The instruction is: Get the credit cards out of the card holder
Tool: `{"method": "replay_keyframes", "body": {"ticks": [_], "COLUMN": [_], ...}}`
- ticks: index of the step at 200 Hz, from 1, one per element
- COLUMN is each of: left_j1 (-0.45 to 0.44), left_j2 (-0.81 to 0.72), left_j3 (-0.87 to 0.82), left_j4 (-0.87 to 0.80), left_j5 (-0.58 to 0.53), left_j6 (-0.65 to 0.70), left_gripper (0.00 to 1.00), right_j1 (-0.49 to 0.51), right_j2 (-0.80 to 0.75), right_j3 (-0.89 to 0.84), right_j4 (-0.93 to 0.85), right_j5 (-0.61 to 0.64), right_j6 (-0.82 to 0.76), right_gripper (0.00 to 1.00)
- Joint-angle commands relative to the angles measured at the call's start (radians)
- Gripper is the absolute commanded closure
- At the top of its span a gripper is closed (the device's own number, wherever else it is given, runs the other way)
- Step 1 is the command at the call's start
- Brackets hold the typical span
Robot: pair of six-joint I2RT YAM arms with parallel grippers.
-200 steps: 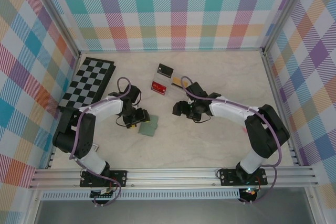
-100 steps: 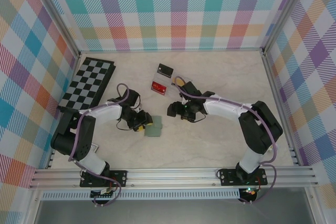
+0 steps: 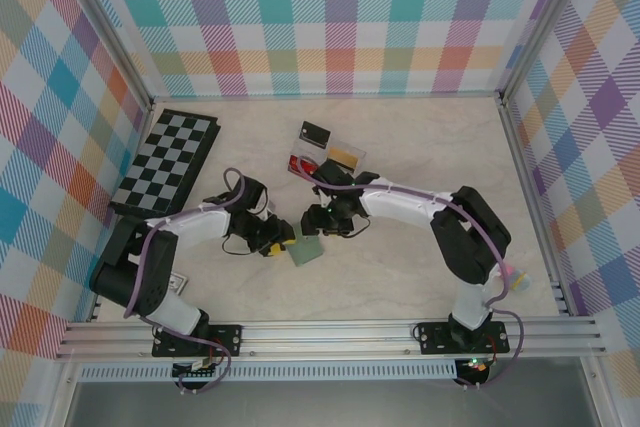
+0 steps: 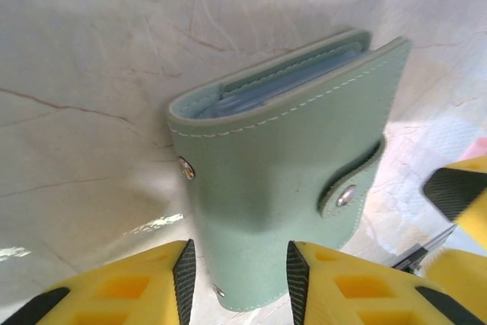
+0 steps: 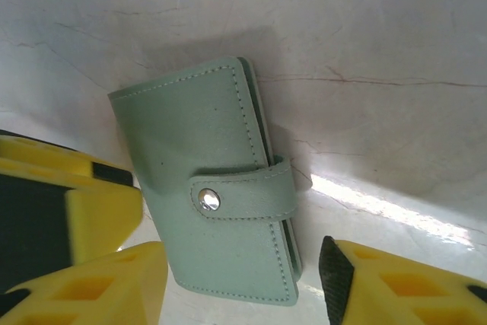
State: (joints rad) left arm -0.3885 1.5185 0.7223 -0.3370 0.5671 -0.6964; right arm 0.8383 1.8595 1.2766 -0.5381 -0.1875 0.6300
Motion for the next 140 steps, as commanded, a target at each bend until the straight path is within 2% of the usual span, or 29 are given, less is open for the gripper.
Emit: {"method": "replay_keyframes", "body": {"ticks": [1,49,76,140], "left_j1": [0.032,0.073,0.093,0.111], "left_j2": [-0.052,-0.061,-0.063,-0.076], "left_j3": [-0.014,-0.057,-0.084,-0.110], "left_j4": [0.003,0.050,0.101,0.127], "left_j5": [-0.001,-0.025,-0.034,-0.017], "left_j6": [-0.028,-0.087,-0.115,-0.137], "left_gripper": [0.62,0.63,0.63,0.63], "right_j1": [0.024,0.073,0.096,0.101], "right_j2": [0.048,0.132,0.175,0.266], "right_j3": [0.079,0.205,0.259,0.352], "right_j4": [-0.099,-0.208,-0.256,-0.328], "right_j5": [0.040,0.104,0.157,0.171], "right_j6": [-0.090,-0.177,-0.198,-0.199], "right_gripper": [0.48,0.52,0.51,0.48]}}
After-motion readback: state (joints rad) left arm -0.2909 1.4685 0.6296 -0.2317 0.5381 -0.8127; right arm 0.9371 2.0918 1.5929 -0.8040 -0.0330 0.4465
